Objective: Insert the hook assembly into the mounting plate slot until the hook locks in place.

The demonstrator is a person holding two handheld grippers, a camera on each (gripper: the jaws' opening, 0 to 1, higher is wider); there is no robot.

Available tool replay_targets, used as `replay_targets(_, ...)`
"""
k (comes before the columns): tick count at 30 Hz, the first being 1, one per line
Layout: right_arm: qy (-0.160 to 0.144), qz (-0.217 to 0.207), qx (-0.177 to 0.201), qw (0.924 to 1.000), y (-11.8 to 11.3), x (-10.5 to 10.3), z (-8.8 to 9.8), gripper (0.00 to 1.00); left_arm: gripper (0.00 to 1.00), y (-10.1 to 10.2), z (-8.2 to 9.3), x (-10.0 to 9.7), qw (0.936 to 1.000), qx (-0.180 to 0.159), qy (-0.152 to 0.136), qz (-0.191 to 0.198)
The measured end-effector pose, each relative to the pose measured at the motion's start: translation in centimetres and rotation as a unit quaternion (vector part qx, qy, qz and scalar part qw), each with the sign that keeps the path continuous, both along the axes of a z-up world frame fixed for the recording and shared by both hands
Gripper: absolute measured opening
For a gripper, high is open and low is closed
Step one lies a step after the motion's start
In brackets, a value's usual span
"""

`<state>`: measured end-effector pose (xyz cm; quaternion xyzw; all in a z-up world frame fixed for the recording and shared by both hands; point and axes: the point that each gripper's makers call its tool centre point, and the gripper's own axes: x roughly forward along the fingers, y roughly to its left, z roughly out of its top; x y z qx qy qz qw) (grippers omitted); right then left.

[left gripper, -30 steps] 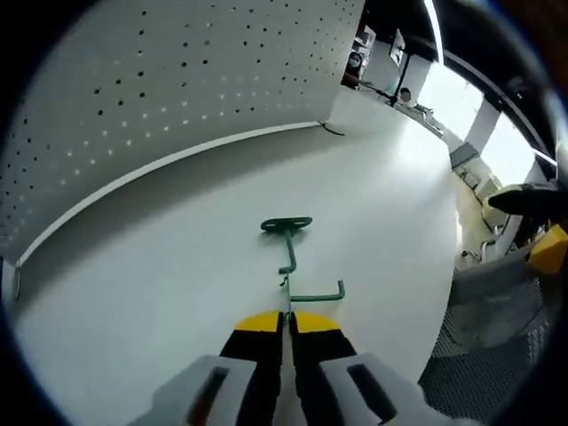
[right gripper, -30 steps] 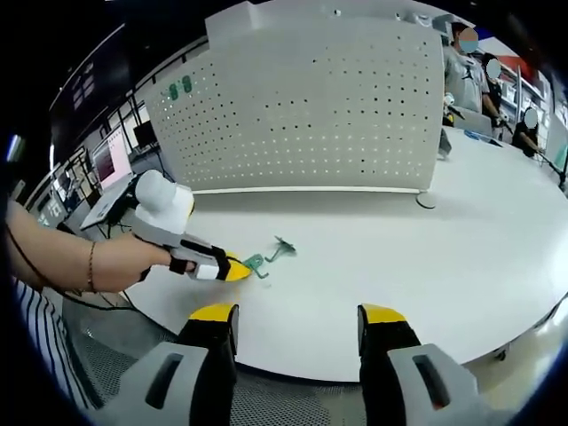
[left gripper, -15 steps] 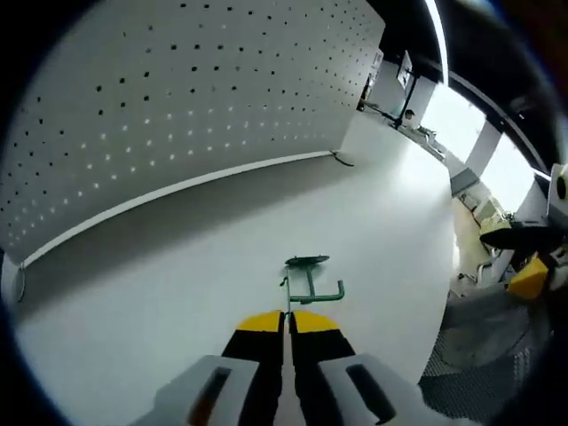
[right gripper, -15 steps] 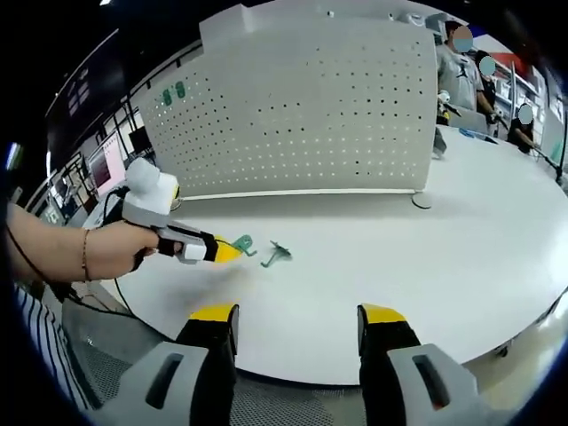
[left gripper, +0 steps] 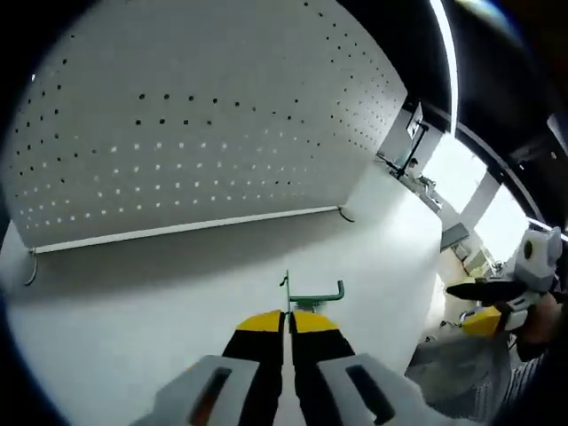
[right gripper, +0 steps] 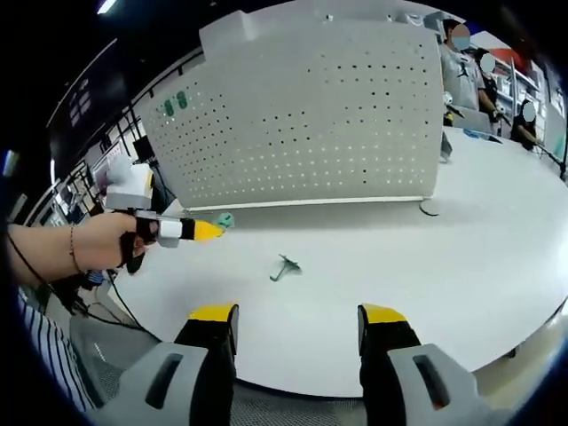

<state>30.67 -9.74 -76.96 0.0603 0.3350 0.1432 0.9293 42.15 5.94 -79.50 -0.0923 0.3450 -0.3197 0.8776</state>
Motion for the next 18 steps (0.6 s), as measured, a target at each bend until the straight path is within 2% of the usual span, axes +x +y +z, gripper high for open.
replay_targets(4, -0.005, 0.008, 0.011, 0.9999, 1.0, 0.4, 0.5, 0.51, 0.01, -0.2, 2.5, -0.1, 0.9996, -0.010, -0.027, -0.003)
replay_targets(11, -0.018, 0.021, 0.046, 0.9986, 3.0, 1.5, 2.2, 0.48, 0.01, -0.6, 5.8, -0.9, 0.9982, -0.030, -0.052, -0.009)
replay_targets(15, -0.032, 0.029, 0.069, 0.9967, 4.4, 2.5, 3.7, 0.48, 0.01, -0.6, 6.9, -1.6, 0.9968, -0.019, -0.074, -0.022)
replay_targets(17, -0.038, 0.032, 0.079, 0.9956, 5.0, 2.9, 4.4, 0.47, 0.01, -0.5, 7.3, -1.9, 0.9966, -0.022, -0.075, -0.024)
replay_targets(18, -0.046, 0.038, 0.099, 0.9933, 5.7, 3.2, 5.1, 0.44, 0.01, -0.5, 7.8, -2.1, 0.9963, -0.029, -0.077, -0.022)
